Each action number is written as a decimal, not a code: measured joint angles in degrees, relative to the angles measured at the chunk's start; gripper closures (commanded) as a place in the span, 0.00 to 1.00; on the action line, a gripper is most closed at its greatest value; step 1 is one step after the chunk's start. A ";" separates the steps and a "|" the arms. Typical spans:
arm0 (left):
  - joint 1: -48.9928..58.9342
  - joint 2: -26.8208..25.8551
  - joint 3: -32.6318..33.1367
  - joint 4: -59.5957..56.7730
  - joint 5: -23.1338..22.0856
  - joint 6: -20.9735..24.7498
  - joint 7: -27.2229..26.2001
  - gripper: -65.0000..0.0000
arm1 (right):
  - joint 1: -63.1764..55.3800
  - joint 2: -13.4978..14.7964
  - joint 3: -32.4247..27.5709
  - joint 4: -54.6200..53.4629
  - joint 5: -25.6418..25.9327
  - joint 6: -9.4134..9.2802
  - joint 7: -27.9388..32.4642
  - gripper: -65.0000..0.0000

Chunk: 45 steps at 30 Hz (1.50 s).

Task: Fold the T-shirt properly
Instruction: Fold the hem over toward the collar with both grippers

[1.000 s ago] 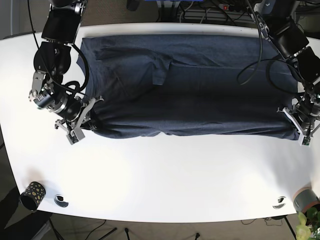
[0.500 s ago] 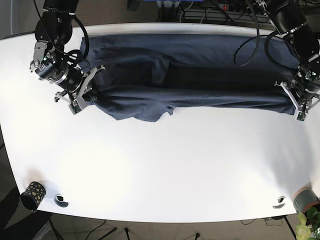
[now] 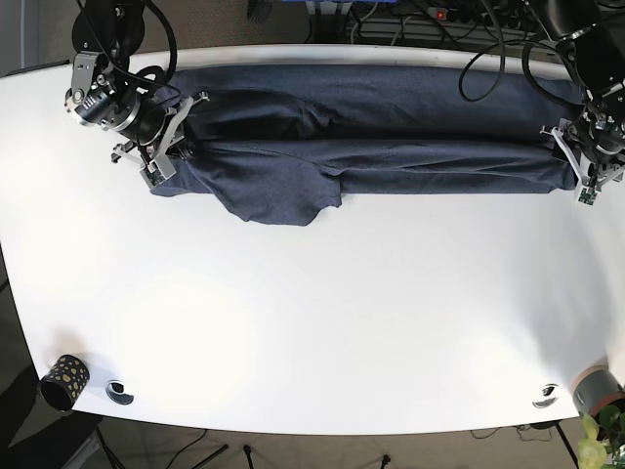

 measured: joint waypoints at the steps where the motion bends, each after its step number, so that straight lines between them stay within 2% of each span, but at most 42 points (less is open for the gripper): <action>1: 0.15 0.02 0.04 0.00 0.00 0.00 -0.02 0.43 | -0.50 0.00 -0.02 0.02 -0.04 -0.07 -0.02 0.65; 2: 0.33 0.02 0.09 -0.02 -0.02 0.00 0.00 0.43 | -0.98 0.00 0.00 0.02 -0.13 -0.22 0.09 0.56; 4: 0.57 -0.48 0.13 -0.07 0.02 -0.02 0.07 0.43 | -2.19 0.00 0.70 0.04 -0.15 -0.17 -0.02 0.46; 6: 0.61 -1.55 0.28 -0.15 -0.39 -0.04 0.04 0.43 | -3.10 -0.68 2.47 0.55 0.24 -0.13 -0.17 0.43; 10: 0.13 -4.09 0.22 -0.09 -1.01 0.00 0.17 0.43 | -2.99 -3.04 7.04 2.32 5.11 -0.17 -0.37 0.42; 13: 0.17 -5.88 0.04 0.61 -5.99 -0.02 0.44 0.43 | -1.38 -2.84 7.19 2.62 8.44 -0.17 -3.13 0.42; 15: 0.17 -7.39 0.02 2.29 -10.60 0.00 0.63 0.43 | 1.07 -3.08 7.10 2.38 8.70 -0.20 -6.03 0.42; 19: 0.15 -8.39 -0.22 5.38 -18.43 0.07 0.13 0.43 | 5.79 -3.52 5.92 1.51 8.74 -0.46 -7.45 0.42; 24: -0.04 -7.56 -0.81 7.19 -23.08 0.00 8.31 0.43 | 10.82 -5.01 0.04 -5.60 8.94 -0.50 -8.02 0.43; 28: -1.31 -7.69 -4.20 8.22 -27.87 0.20 10.67 0.43 | 15.10 -5.18 -0.52 -11.65 8.74 -0.55 -7.96 0.43; 36: -0.13 -6.16 -4.00 6.80 -28.74 0.24 12.68 0.43 | 22.08 -5.09 -3.74 -21.18 8.68 -0.61 -7.96 0.43; 45: 0.48 -11.98 -6.62 2.73 -28.61 0.22 12.31 0.43 | 27.39 -4.96 -9.60 -29.59 8.92 -0.61 -7.72 0.43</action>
